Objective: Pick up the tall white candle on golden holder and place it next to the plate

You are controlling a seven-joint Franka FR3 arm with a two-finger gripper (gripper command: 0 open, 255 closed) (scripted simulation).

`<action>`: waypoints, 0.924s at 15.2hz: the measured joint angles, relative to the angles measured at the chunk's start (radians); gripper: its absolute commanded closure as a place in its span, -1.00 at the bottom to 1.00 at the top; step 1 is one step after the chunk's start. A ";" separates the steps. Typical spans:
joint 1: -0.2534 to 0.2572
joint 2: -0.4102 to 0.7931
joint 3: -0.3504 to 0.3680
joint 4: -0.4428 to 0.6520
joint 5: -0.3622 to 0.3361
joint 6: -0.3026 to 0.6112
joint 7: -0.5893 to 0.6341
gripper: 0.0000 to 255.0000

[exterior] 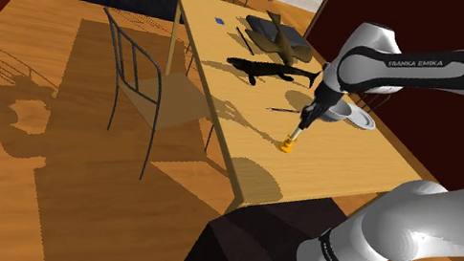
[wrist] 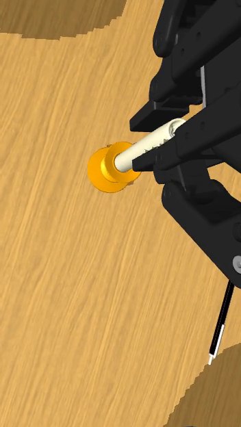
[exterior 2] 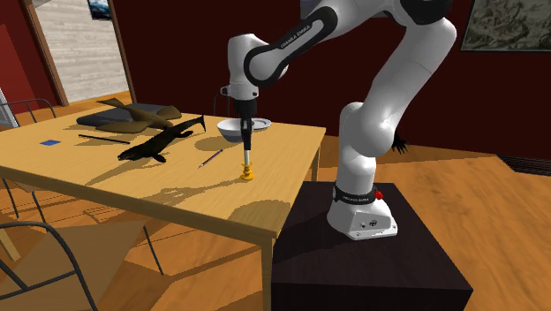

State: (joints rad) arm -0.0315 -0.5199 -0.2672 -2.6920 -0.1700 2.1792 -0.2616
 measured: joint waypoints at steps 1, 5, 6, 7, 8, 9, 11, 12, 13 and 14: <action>0.000 -0.006 0.002 0.007 0.001 -0.013 0.001 1.00; -0.001 -0.036 0.009 0.042 0.004 -0.078 -0.001 1.00; 0.001 -0.040 0.012 0.053 0.006 -0.093 0.000 1.00; 0.000 -0.046 0.012 0.063 0.007 -0.109 -0.002 1.00; 0.002 -0.050 0.016 0.076 0.009 -0.125 -0.001 1.00; 0.002 -0.057 0.018 0.085 0.010 -0.141 -0.001 1.00; 0.002 -0.068 0.021 0.102 0.012 -0.170 -0.001 1.00; 0.002 -0.071 0.023 0.114 0.013 -0.184 -0.001 1.00; 0.002 -0.077 0.024 0.121 0.014 -0.197 -0.002 1.00; 0.002 -0.078 0.025 0.133 0.015 -0.210 -0.002 1.00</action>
State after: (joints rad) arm -0.0290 -0.5981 -0.2419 -2.5591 -0.1552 1.9689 -0.2641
